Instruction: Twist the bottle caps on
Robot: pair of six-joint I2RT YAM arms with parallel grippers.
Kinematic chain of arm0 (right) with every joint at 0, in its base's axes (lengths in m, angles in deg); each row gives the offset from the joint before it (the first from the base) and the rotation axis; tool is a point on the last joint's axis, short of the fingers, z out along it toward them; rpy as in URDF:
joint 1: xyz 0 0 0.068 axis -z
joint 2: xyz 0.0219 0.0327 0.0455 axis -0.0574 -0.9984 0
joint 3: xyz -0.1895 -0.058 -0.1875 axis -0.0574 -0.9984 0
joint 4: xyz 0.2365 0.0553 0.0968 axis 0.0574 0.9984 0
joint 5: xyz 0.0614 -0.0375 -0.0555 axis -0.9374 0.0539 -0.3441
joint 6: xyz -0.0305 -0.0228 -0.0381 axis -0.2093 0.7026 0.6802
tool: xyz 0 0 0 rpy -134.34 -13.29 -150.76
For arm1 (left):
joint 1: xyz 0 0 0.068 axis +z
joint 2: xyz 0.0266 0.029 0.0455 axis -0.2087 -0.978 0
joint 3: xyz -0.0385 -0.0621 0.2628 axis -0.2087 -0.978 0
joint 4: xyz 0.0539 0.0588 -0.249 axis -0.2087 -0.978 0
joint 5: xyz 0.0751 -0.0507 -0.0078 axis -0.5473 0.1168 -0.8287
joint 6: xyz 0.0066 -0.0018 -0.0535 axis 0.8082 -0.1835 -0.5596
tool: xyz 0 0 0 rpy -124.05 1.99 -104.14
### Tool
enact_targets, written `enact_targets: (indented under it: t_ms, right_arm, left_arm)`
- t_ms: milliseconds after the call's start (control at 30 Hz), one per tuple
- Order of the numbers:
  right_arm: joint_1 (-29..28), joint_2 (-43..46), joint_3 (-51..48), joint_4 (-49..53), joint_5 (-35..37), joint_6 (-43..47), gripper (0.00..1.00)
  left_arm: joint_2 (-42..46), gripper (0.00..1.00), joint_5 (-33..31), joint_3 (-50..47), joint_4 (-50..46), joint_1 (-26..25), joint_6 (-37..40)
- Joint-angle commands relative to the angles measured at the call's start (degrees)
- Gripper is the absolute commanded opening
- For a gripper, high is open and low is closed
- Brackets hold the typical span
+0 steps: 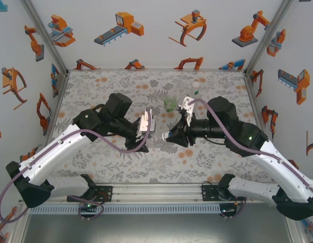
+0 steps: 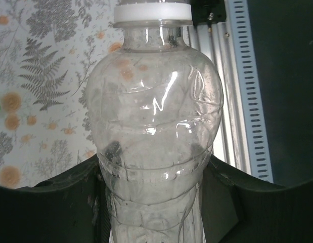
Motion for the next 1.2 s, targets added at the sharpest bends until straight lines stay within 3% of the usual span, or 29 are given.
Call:
enact_targets:
  t_ms: [0, 400, 633, 967, 1100, 1167]
  right_arm:
    - [-0.91, 0.72, -3.55, -4.12, 5.83, -25.17, 0.0]
    - [-0.63, 2.18, -11.21, -15.04, 11.57, -63.21, 0.0]
    - [0.63, 0.76, -5.14, 2.07, 10.76, -68.25, 0.0]
    - [0.88, 1.51, -3.27, 2.24, 14.22, -63.31, 0.44]
    - [0.99, 2.41, -0.26, 2.43, 14.52, -54.19, 0.8]
    - [0.97, 2.95, 1.06, 2.68, 15.27, -50.14, 0.85]
  left_arm:
    - [2.6, 0.0, -3.96, -0.23, 7.89, 0.2, -2.36]
    - [6.31, 0.0, -1.97, -6.58, 18.8, -0.16, -0.48]
    - [7.25, 0.0, -4.36, -7.63, 20.0, -0.15, 0.67]
    - [6.19, 0.0, -5.12, -6.84, 20.05, -0.25, 0.4]
    - [6.52, 0.0, -4.13, -6.84, 19.58, -0.32, 0.6]
    - [7.11, 0.0, -3.2, -7.06, 19.26, -0.32, 0.67]
